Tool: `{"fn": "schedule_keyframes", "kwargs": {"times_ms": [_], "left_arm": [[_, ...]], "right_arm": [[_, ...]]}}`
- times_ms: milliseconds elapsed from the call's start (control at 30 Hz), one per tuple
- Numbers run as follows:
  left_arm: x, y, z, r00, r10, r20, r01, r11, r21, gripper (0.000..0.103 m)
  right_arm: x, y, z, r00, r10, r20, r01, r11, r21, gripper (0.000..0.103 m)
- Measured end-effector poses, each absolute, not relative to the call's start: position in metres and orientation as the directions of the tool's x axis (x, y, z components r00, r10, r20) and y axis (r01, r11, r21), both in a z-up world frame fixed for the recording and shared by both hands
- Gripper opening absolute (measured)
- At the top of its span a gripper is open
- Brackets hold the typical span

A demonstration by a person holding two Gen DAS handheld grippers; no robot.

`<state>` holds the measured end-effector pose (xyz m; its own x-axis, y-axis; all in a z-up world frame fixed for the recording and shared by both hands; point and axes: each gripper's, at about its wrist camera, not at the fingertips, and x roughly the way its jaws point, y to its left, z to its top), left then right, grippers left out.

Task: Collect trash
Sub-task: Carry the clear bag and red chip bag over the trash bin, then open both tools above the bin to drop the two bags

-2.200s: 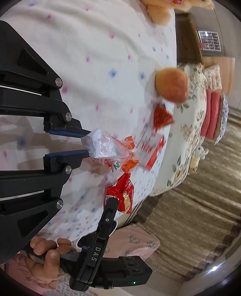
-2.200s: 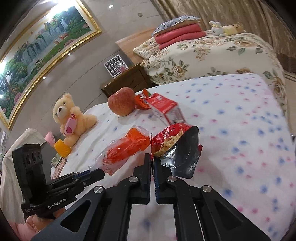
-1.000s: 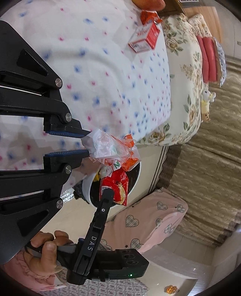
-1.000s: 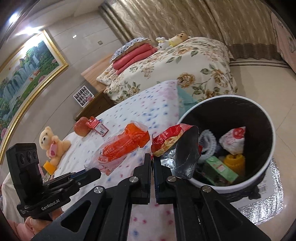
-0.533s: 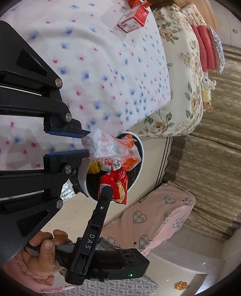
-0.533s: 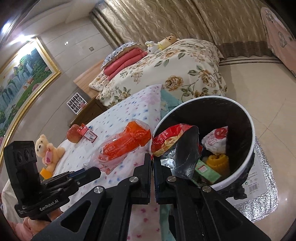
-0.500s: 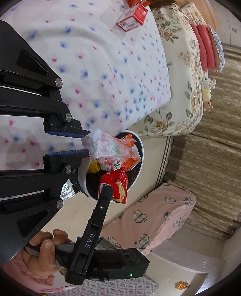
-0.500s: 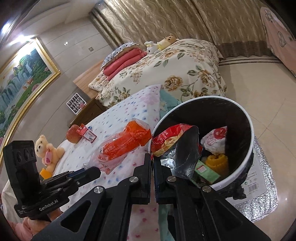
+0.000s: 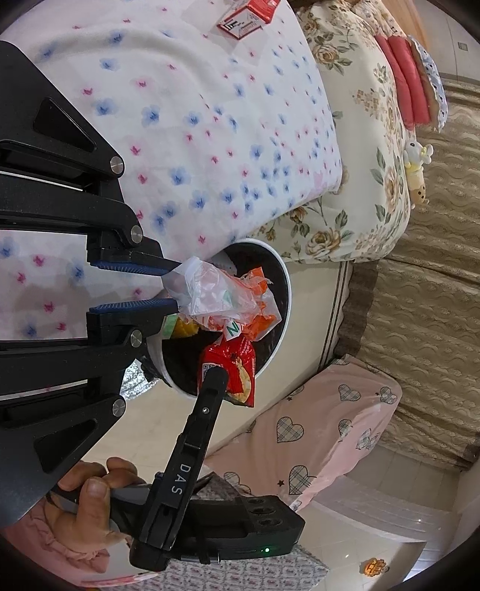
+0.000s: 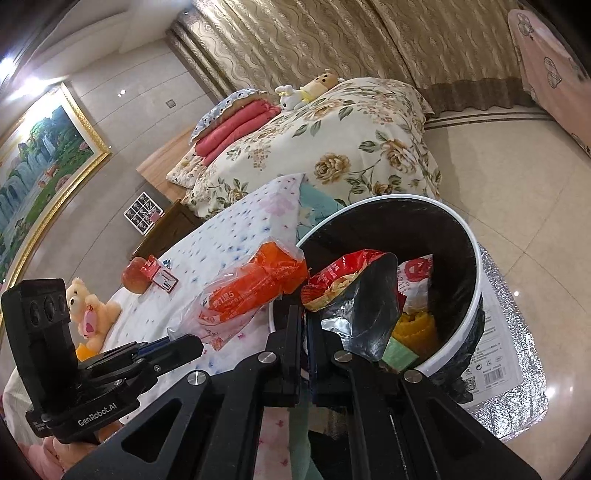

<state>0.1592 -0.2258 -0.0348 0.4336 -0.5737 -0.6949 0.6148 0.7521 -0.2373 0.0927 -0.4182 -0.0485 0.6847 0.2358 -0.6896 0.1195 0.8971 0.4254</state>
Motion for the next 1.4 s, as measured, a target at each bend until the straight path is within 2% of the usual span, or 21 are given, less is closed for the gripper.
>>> {"fn": "schedule_keyframes", "kwargs": {"times_ms": [833,867,1033,1067,1133,1167,1200,1400], "left_arm": [[0.182,-0.262,-0.044,0.393,-0.539,-0.745,0.611,0.758,-0.227,0.013],[0.183,-0.263,-0.044,0.393,-0.536,-0.747,0.607,0.761,-0.227,0.015],[0.183,-0.261,-0.043,0.396,-0.531,-0.749,0.597,0.769,-0.230,0.025],[0.182,-0.259,-0.043,0.399,-0.530,-0.748,0.593,0.772,-0.230,0.031],[0.181,-0.254,-0.042,0.409,-0.528,-0.745,0.581,0.780,-0.233,0.040],[0.180,-0.251,-0.042,0.414,-0.528,-0.742,0.575,0.783,-0.237,0.042],[0.178,-0.245,-0.041,0.419,-0.529,-0.738,0.568,0.787,-0.242,0.043],[0.173,-0.211,-0.040,0.460,-0.508,-0.728,0.505,0.824,-0.256,0.053]], "right_arm": [[0.112,-0.448,-0.062,0.651,0.231,-0.723,0.176,0.881,0.440,0.003],[0.112,-0.448,-0.062,0.648,0.233,-0.726,0.179,0.879,0.441,0.009],[0.114,-0.452,-0.064,0.642,0.229,-0.732,0.202,0.870,0.450,0.009],[0.114,-0.452,-0.064,0.642,0.228,-0.732,0.203,0.870,0.449,0.011],[0.113,-0.452,-0.063,0.643,0.228,-0.732,0.208,0.867,0.453,0.024],[0.113,-0.452,-0.063,0.643,0.227,-0.731,0.209,0.866,0.453,0.044],[0.112,-0.451,-0.063,0.647,0.230,-0.727,0.207,0.864,0.458,0.055],[0.108,-0.446,-0.057,0.661,0.224,-0.716,0.205,0.864,0.460,0.057]]}}
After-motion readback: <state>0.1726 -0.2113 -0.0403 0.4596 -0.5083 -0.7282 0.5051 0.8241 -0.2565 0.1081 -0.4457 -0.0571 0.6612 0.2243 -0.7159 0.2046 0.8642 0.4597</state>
